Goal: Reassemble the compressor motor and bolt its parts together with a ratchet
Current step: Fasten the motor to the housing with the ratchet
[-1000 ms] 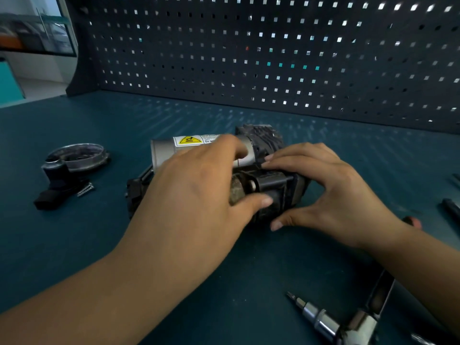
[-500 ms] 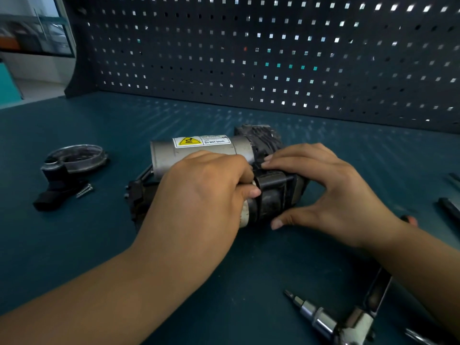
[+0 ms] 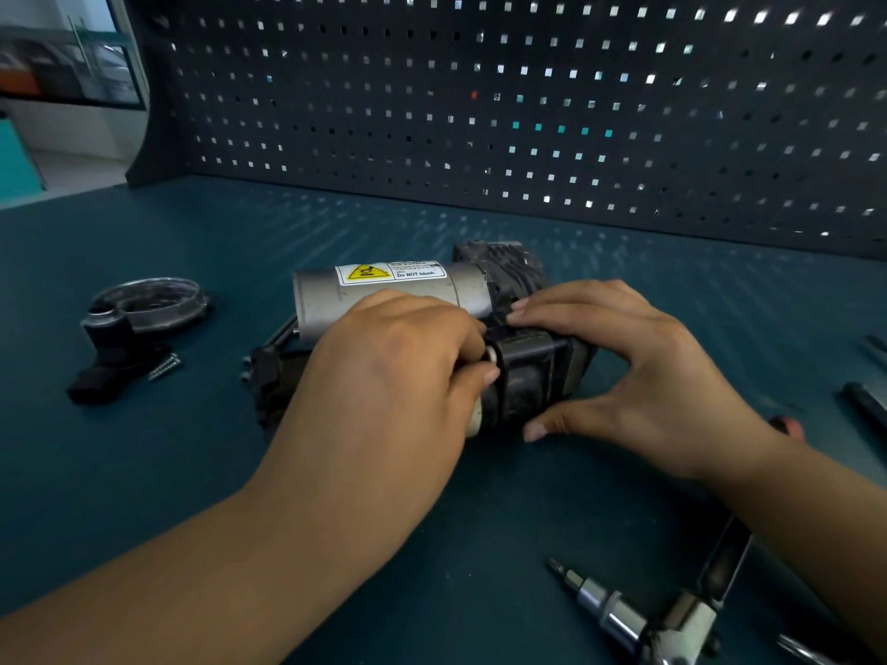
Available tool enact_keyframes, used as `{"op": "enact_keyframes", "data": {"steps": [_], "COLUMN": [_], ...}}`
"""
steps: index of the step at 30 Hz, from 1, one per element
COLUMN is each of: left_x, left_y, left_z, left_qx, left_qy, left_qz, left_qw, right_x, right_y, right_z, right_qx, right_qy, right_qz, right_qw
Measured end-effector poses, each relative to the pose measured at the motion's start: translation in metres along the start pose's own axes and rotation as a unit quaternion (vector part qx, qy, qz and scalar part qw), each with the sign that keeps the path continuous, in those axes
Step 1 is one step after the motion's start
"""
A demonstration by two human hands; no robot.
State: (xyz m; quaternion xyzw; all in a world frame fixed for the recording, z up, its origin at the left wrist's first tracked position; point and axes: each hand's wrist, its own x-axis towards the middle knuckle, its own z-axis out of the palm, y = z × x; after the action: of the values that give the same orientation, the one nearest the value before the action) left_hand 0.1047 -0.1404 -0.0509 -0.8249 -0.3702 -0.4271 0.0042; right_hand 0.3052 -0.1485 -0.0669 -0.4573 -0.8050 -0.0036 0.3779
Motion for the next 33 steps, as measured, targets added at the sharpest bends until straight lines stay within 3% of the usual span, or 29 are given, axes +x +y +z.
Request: {"op": "enact_keyframes", "data": {"steps": [7, 12, 20, 27, 33], "left_x": [0.0017, 0.0002, 0.0036, 0.0027, 0.0032], "left_y": [-0.0013, -0.0003, 0.0025, 0.002, 0.005], "left_z": [-0.0051, -0.0024, 0.0003, -0.0029, 0.0029], "left_qx": [-0.003, 0.022, -0.026, 0.072, -0.002], "left_qy": [-0.025, -0.01, -0.004, -0.032, 0.012], "left_qz": [-0.04, 0.022, -0.025, 0.019, 0.018], "left_qw": [0.999, 0.999, 0.999, 0.997, 1.0], "right_x": [0.0, 0.0006, -0.0002, 0.0, 0.0002], "right_y": [-0.0006, -0.0011, -0.0021, -0.0029, -0.0031], "right_z": [-0.0009, -0.0001, 0.0006, 0.0005, 0.0013], "right_qx": [0.003, 0.004, 0.003, 0.006, 0.001], "right_qy": [-0.003, 0.0, 0.003, 0.003, 0.001], "right_qz": [0.001, 0.0, 0.006, 0.008, 0.014], "right_qw": [1.0, 1.0, 1.0, 1.0, 1.0]}}
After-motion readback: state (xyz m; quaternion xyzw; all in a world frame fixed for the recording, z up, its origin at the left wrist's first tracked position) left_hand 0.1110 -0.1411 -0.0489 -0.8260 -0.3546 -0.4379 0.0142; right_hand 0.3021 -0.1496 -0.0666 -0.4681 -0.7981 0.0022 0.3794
